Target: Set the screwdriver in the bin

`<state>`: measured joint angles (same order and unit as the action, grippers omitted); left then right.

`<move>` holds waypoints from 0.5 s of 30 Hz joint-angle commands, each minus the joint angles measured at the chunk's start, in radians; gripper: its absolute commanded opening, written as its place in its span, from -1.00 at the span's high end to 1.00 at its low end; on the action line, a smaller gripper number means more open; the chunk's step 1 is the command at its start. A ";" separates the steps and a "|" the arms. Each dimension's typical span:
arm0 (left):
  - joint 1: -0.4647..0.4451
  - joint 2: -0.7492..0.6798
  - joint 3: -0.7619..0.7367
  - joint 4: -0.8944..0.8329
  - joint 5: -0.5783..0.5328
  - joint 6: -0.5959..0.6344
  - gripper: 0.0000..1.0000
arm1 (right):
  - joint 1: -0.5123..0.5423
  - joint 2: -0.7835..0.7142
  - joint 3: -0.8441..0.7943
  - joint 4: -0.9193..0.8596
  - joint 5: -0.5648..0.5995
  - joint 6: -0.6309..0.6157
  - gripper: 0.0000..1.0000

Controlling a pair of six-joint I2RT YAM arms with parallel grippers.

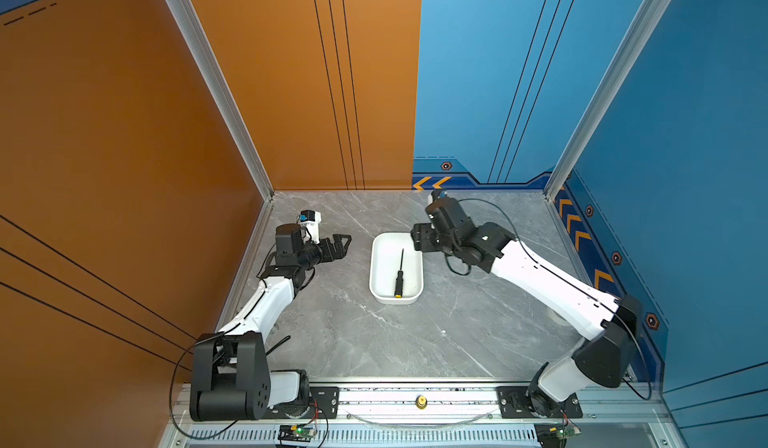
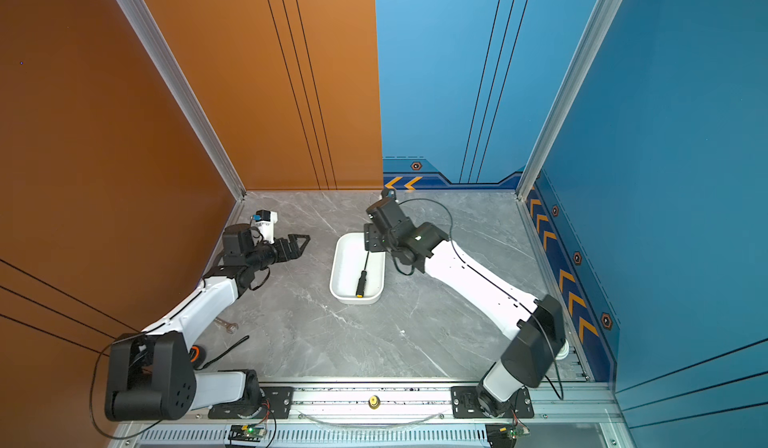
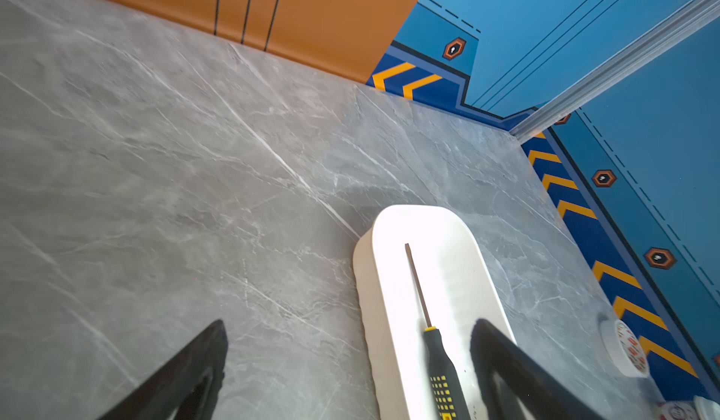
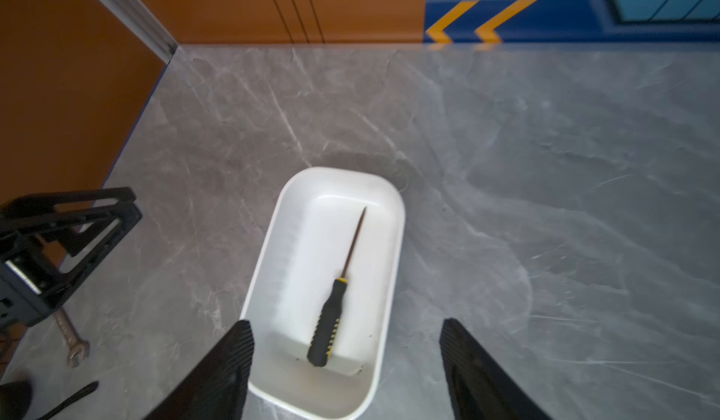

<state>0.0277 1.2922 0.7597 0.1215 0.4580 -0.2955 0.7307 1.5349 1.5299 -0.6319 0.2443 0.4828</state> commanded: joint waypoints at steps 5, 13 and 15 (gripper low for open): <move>0.019 -0.086 -0.097 0.068 -0.285 0.157 -0.96 | -0.353 -0.306 -0.367 0.254 0.048 -0.363 -0.55; 0.041 -0.070 -0.232 0.257 -0.412 0.229 -0.96 | -0.633 -0.463 -0.953 0.905 -0.009 -0.494 -0.69; 0.043 -0.067 -0.255 0.291 -0.413 0.235 -0.96 | -0.666 -0.421 -1.029 0.995 -0.027 -0.487 -0.69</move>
<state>0.0620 1.2205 0.5301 0.3126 0.0959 -0.1074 0.0948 1.0897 0.5644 0.0830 0.2573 0.0402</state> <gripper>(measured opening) 0.979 0.845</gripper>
